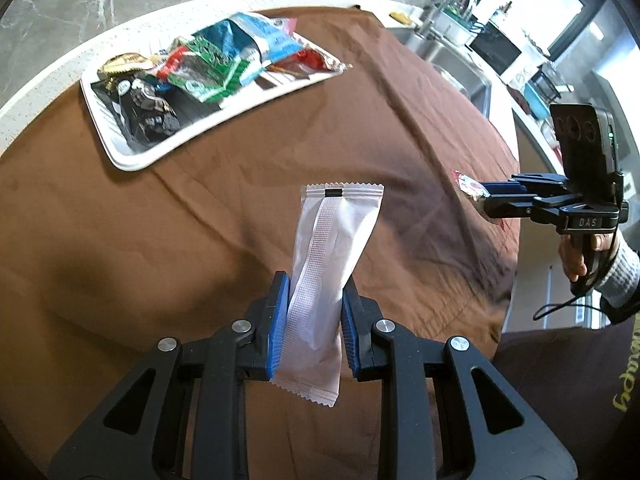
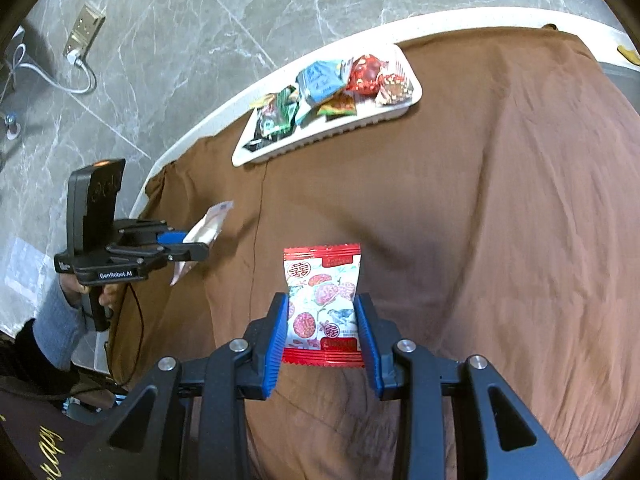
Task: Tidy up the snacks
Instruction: 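Carry white packet into tray with left tool while right tool carries candy packet there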
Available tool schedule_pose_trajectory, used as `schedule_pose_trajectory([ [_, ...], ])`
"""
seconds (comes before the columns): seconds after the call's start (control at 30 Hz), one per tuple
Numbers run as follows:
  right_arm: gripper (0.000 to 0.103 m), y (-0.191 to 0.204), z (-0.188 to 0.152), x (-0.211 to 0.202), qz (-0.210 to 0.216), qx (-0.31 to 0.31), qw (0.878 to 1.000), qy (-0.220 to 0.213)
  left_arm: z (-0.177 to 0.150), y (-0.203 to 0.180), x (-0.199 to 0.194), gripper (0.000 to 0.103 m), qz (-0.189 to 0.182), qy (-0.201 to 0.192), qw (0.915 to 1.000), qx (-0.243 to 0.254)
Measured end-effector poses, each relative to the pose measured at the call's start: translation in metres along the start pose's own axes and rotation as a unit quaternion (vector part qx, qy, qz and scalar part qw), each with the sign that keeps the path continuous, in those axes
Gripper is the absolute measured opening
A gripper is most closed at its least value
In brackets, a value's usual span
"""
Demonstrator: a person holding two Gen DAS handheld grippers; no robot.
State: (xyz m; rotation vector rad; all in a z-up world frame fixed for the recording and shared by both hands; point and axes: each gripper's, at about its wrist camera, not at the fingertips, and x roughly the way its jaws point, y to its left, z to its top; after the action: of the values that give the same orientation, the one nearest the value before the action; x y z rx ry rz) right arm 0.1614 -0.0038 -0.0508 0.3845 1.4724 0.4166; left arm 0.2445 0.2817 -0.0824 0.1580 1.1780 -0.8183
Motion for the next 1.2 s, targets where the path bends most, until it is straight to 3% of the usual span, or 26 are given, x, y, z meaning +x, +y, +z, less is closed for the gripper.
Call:
schedule_pose_trajectory([
  [1.2,0.036,0.008,0.122,0.032,0.032,-0.022,0.999,-0.029,0.078,0.033,-0.022,0.023,0.072,-0.083,0.9925,-0.053],
])
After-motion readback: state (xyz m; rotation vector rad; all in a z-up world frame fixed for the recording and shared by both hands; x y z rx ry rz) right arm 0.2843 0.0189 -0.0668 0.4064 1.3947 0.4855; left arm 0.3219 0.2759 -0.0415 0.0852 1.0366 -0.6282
